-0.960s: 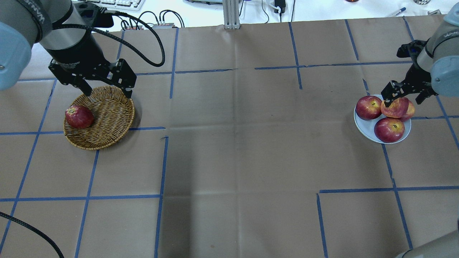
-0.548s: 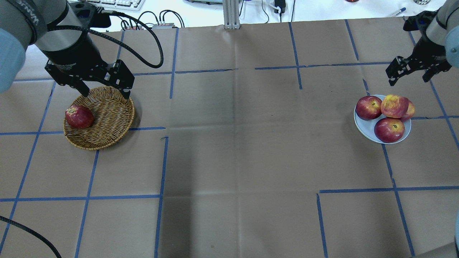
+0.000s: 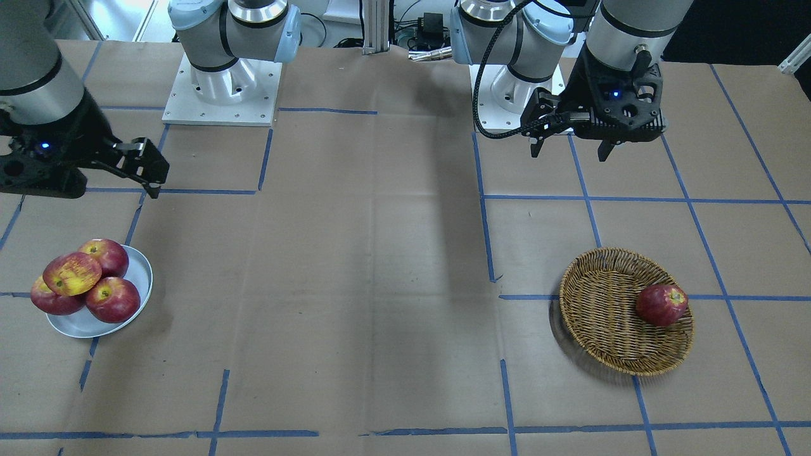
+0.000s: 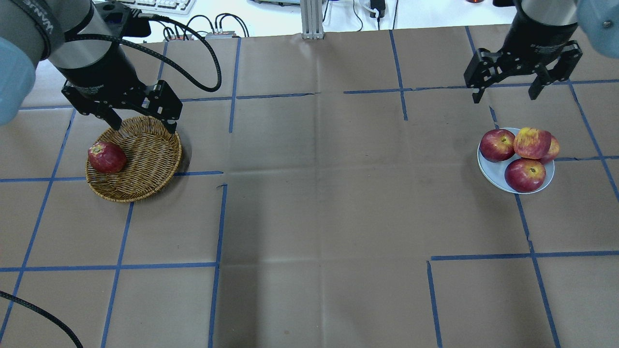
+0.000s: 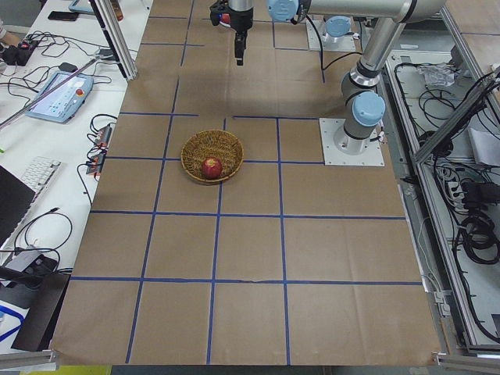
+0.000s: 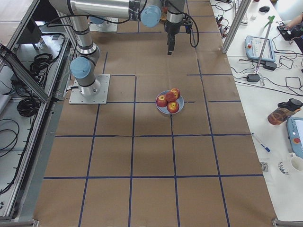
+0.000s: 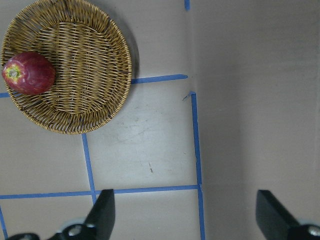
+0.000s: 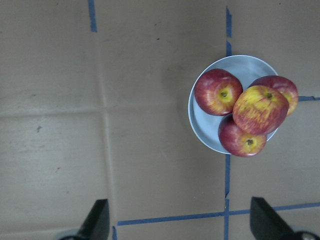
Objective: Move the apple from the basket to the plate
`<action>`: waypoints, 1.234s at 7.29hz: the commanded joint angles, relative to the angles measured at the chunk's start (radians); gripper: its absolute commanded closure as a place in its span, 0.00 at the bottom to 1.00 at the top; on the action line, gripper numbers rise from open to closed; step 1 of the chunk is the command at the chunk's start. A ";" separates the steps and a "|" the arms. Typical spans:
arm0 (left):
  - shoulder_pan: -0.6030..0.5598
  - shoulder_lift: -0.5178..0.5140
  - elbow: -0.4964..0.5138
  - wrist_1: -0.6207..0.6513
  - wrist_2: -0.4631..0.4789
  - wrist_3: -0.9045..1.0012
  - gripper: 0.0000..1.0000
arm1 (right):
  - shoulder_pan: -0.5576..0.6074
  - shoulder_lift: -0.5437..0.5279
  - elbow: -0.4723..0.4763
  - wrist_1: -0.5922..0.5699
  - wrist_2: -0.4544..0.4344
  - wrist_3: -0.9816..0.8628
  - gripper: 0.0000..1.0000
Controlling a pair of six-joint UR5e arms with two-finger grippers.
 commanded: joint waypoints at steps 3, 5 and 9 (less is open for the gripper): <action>-0.003 0.001 -0.002 -0.001 0.000 0.002 0.01 | 0.061 -0.105 0.092 0.003 0.049 0.033 0.00; -0.003 -0.002 0.001 0.000 -0.001 0.000 0.01 | 0.061 -0.107 0.088 0.001 0.052 0.033 0.00; -0.003 0.000 -0.002 0.000 -0.001 0.002 0.01 | 0.061 -0.105 0.086 -0.014 0.052 0.029 0.00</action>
